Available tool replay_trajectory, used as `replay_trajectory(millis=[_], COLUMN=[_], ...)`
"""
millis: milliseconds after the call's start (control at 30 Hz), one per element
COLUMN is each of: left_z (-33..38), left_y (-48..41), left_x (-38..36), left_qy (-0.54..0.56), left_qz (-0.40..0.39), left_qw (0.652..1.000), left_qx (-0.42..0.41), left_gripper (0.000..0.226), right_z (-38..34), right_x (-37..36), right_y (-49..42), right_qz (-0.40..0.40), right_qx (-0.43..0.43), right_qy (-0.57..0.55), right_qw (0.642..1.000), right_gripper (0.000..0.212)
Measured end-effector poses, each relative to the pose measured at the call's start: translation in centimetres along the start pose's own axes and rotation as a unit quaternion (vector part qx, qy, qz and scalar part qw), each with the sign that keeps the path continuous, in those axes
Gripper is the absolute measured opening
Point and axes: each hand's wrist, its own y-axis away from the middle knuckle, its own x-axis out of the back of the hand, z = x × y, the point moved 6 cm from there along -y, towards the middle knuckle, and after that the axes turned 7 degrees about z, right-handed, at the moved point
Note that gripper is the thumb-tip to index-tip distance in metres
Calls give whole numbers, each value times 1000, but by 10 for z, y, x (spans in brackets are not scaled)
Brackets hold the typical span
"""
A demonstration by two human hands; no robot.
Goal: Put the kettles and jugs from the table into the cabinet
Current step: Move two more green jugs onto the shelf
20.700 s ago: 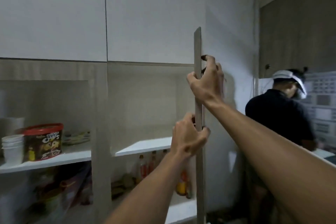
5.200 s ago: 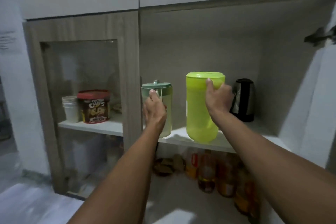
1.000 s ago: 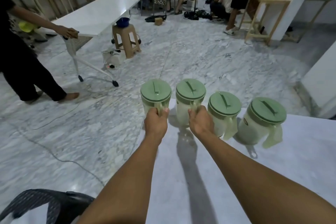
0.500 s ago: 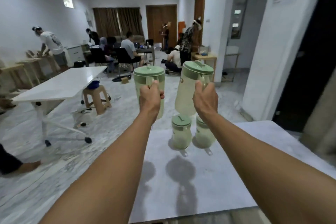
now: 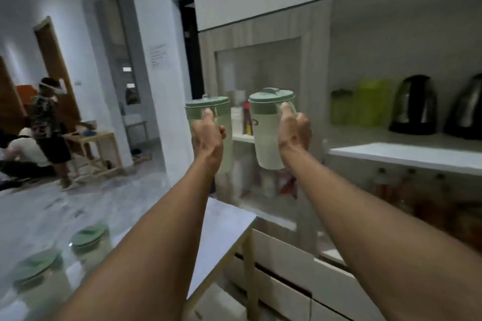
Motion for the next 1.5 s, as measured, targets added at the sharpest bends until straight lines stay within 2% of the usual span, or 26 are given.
replay_trajectory(millis=[267, 367, 500, 833, 1000, 1067, 1200, 1267, 1333, 1500], left_z=[-29, -48, -83, -175, -217, -225, -237, -245, -253, -260], left_y=[82, 101, 104, 52, -4, -18, -53, -67, -78, -96], left_x=[-236, -308, -389, -502, -559, -576, -615, -632, -645, -665], left_qy=[33, 35, 23, -70, -86, -80, -32, -23, -38, -73], left_qz=[-178, -218, -227, -215, -200, -191, -196, -202, -198, -204], left_qw=[983, 975, 973, 973, 973, 976, 979, 978, 979, 976], left_qx=[16, 21, 35, 37, 78, 64, 41, 41, 34, 31], left_gripper=[42, 45, 42, 47, 54, 55, 46, 54, 63, 58], right_z=[13, 27, 56, 146, 172, 175, 191, 197, 199, 205], right_x=[167, 203, 224, 203, 158, 149, 114, 102, 95, 83], right_y=[-142, -197, -269, -417, -484, -504, -555, -575, -586, -607], right_qz=[144, 156, 144, 117, 112, 116, 99, 105, 100, 72], right_qx=[34, 50, 57, 17, 11, 7, 5, -1, 8, 5], right_qy=[25, 38, 70, 96, 101, 99, 155, 142, 148, 168], right_qw=[989, 986, 985, 988, 988, 988, 983, 984, 984, 983], right_gripper=[62, 64, 61, 69, 46, 42, 50, 50, 48, 57])
